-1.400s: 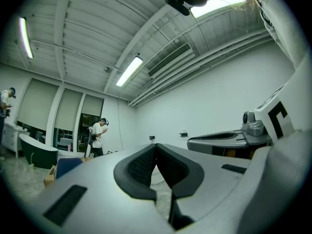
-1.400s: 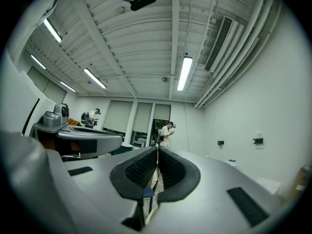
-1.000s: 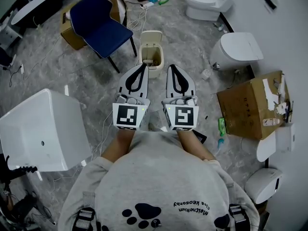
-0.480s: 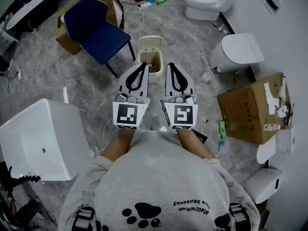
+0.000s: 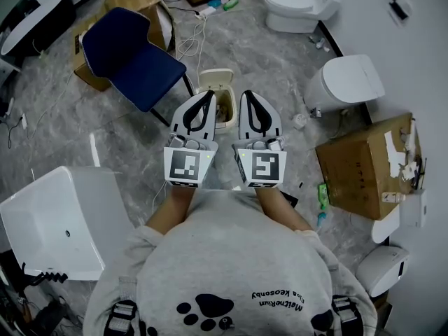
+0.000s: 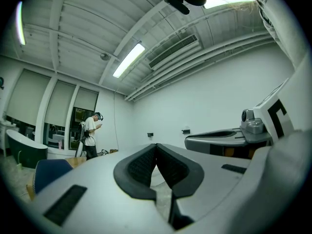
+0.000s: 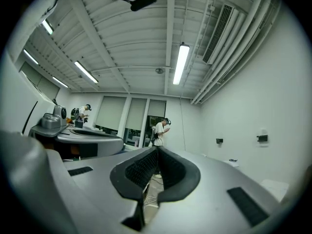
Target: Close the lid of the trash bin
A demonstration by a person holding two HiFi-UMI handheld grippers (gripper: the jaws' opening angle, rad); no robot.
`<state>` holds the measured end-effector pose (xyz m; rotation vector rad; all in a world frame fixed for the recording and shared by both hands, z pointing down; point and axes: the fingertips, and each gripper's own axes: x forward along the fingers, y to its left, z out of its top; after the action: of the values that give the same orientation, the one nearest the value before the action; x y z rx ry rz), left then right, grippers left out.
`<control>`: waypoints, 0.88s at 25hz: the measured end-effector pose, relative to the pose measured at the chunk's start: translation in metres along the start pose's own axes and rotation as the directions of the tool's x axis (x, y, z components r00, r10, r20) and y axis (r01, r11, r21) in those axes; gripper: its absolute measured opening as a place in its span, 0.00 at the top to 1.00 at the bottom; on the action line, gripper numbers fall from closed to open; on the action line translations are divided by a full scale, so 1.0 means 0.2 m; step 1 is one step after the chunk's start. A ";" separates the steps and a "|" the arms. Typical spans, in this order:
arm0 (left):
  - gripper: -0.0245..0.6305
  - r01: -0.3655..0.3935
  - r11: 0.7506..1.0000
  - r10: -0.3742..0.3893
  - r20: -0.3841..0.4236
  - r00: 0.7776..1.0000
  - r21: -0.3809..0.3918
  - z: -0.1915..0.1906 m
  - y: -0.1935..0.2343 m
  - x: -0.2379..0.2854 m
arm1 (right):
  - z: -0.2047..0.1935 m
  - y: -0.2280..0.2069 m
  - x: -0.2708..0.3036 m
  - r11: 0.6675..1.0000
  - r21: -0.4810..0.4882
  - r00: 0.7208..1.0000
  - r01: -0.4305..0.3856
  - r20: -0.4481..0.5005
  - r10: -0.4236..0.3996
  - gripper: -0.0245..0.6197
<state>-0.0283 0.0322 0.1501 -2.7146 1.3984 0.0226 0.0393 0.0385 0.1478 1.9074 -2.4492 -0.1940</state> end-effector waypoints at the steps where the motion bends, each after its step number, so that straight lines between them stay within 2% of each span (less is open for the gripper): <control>1: 0.93 0.005 1.000 -0.005 -0.002 1.000 0.001 -0.01 0.03 0.04 | -0.01 -0.01 0.04 1.000 0.001 1.000 0.005 -0.003 -0.005 0.91; 12: 0.93 0.035 0.999 -0.035 -0.032 0.999 -0.002 -0.12 0.29 0.45 | -0.13 -0.17 0.51 0.999 0.009 0.999 0.037 -0.039 -0.037 0.91; 22: 0.93 -0.009 1.000 0.009 -0.042 0.999 -0.021 -0.19 0.37 0.62 | -0.22 -0.26 0.70 1.000 0.014 0.997 0.010 -0.075 -0.009 0.91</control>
<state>-0.0181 -0.1150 0.1755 -2.7410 1.4292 -0.0188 0.0603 -0.1124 0.1777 1.8958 -2.4011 -0.1030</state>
